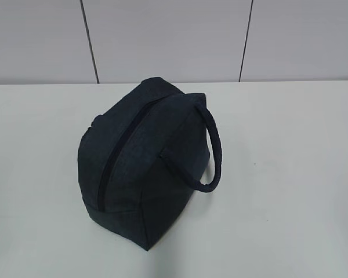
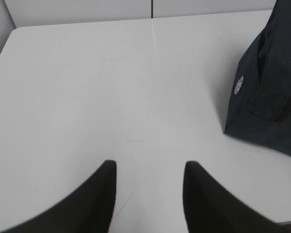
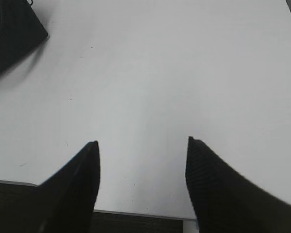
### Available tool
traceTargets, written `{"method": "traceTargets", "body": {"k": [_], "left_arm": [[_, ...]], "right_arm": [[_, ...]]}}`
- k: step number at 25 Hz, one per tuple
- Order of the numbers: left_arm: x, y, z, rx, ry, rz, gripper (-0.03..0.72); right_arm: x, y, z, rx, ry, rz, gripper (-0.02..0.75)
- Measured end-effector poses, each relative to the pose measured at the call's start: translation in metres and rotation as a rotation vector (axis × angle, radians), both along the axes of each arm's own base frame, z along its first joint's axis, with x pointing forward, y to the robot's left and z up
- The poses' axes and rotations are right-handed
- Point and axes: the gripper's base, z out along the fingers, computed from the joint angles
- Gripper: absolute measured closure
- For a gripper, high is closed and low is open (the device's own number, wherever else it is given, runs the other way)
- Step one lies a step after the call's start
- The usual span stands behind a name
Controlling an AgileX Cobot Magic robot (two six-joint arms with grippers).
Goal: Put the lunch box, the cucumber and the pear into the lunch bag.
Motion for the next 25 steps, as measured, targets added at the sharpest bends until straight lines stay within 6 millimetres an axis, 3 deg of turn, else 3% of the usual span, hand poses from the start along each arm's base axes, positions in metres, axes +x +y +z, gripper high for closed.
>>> {"method": "traceTargets", "body": {"k": [25], "left_arm": [[0.0, 0.0, 0.0, 0.0, 0.0, -0.004, 0.412]], "right_arm": [[0.0, 0.0, 0.0, 0.0, 0.0, 0.0, 0.293]]}}
